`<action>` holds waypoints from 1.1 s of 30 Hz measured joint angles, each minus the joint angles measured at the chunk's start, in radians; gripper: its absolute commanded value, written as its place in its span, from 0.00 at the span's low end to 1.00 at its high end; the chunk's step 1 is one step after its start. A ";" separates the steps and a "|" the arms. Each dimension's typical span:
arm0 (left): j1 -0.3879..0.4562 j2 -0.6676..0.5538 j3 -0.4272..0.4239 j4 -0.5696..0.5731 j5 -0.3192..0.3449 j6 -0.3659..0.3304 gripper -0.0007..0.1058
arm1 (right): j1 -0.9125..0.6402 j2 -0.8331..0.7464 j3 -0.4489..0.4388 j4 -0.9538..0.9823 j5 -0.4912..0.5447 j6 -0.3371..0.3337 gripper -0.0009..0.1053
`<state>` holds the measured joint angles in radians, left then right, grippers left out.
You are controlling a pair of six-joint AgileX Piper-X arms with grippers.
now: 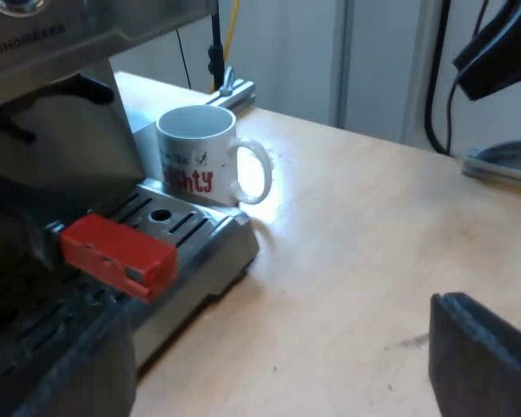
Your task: Place mug into machine
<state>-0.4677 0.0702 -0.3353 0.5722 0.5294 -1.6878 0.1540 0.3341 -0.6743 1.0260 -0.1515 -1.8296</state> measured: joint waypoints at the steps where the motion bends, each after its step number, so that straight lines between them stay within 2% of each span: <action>1: 0.000 0.002 0.019 -0.024 0.000 0.004 0.68 | 0.000 0.000 0.000 -0.005 0.000 0.000 0.65; 7: 0.000 0.003 0.141 -0.087 0.000 0.017 0.68 | 0.000 0.000 0.014 -0.040 0.000 0.000 0.65; 10: 0.000 0.003 0.157 -0.105 0.000 0.018 0.68 | 0.000 0.000 0.039 -0.069 0.000 0.000 0.65; 15: 0.000 0.003 0.152 -0.158 0.000 0.018 0.68 | 0.000 0.002 0.137 -0.209 0.000 0.000 0.65; 20: 0.000 0.003 0.152 -0.158 0.000 0.018 0.68 | 0.000 0.009 0.292 -0.474 0.000 0.002 0.65; 24: 0.000 0.003 0.152 -0.158 0.000 0.018 0.68 | 0.000 0.035 0.365 -0.650 0.000 0.002 0.65; 33: 0.000 0.003 0.152 -0.158 0.000 0.018 0.68 | 0.000 0.208 0.453 -1.013 0.000 0.002 0.65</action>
<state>-0.4677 0.0730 -0.1830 0.4144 0.5294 -1.6693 0.1540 0.5422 -0.2209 0.0127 -0.1515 -1.8275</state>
